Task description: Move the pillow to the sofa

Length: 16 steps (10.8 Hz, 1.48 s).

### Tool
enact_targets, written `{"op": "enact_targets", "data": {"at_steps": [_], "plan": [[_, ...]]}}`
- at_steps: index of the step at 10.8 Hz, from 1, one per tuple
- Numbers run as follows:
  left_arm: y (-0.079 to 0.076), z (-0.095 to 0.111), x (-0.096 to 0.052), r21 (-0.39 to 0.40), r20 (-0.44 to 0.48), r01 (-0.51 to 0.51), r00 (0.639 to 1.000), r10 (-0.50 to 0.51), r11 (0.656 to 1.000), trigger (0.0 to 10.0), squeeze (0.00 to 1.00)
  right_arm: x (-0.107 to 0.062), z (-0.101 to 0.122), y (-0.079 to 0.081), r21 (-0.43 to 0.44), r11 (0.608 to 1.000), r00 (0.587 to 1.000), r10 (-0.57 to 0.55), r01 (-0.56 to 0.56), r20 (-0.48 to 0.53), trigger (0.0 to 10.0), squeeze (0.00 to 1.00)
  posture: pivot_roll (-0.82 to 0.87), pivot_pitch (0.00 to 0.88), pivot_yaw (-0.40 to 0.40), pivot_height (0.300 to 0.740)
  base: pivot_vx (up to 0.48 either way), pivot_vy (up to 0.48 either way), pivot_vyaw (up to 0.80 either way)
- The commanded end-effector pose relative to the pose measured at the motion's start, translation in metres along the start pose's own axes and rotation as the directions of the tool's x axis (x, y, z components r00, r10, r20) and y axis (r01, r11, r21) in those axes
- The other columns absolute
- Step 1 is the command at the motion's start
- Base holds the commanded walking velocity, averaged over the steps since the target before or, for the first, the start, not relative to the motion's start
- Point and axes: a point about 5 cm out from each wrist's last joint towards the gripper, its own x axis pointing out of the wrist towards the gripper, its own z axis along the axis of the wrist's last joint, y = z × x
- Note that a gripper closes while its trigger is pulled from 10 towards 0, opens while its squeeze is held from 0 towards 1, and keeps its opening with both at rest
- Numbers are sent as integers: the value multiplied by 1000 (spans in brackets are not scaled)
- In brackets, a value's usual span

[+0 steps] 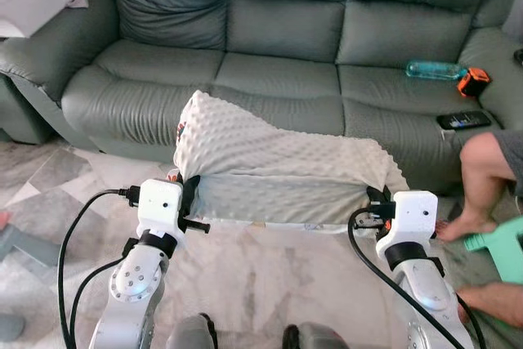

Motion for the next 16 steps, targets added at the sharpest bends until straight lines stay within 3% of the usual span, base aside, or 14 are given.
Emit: {"op": "enact_targets", "data": {"at_steps": [1, 16], "plan": [[4, 6, 2, 6, 19, -15, 1000, 15, 1000, 10000, 0, 1, 4, -5, -3, 1000, 1000, -28, 28, 12, 10000, 0, -3, 113, -12, 740, 304, 0, 0], [-1, 8, 7, 7, 22, 18, 1000, -18, 1000, 10000, 0, 20, 10, 1, 3, 1000, 1000, 15, -15, 23, 10000, 0, 2, 125, -17, 740, 308, 0, 0]]}}
